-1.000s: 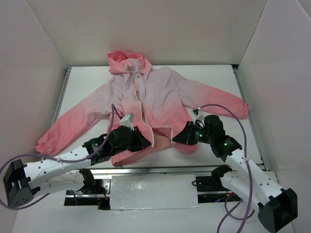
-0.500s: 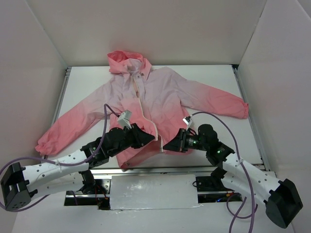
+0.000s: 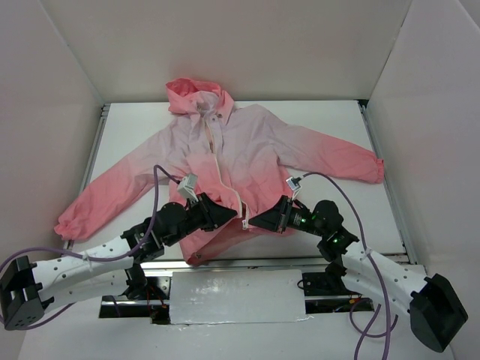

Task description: Zip up the jacket

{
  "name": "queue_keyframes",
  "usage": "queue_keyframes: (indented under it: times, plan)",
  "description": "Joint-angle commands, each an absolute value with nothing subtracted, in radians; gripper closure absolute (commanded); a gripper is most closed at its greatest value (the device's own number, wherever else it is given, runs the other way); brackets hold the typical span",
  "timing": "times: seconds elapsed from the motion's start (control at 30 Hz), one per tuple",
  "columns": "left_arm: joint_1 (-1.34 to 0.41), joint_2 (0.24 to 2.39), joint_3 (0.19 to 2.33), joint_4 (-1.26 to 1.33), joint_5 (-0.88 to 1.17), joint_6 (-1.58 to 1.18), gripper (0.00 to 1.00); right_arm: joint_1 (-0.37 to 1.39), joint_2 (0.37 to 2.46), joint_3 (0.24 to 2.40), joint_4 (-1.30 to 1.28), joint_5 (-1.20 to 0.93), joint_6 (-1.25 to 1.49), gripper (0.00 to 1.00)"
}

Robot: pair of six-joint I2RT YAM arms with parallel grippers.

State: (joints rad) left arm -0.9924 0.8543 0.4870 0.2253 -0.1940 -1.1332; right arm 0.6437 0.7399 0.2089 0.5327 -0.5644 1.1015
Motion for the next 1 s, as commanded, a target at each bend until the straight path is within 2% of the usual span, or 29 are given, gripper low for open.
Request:
queue_keyframes:
  times: [0.0, 0.07, 0.3, 0.57, 0.97]
  plan:
    - [-0.989, 0.828, 0.495, 0.325, -0.181, -1.141, 1.0, 0.65, 0.768, 0.199, 0.807, -0.624, 1.126, 1.0]
    - [-0.989, 0.831, 0.499, 0.328, -0.17, -1.141, 1.0, 0.652, 0.791, 0.196, 0.901, -0.661, 1.114, 1.0]
    - [-0.989, 0.83, 0.505, 0.325, -0.175, -1.149, 1.0, 0.652, 0.821, 0.245, 0.805, -0.621, 1.052, 1.0]
    - [-0.989, 0.799, 0.515, 0.275, -0.227, -1.167, 1.0, 0.652, 0.678, 0.192, 0.707, -0.522, 1.02, 1.0]
    - [-0.991, 0.805, 0.528, 0.285, -0.23, -1.187, 1.0, 0.652, 0.715, 0.189, 0.723, -0.489, 1.008, 1.0]
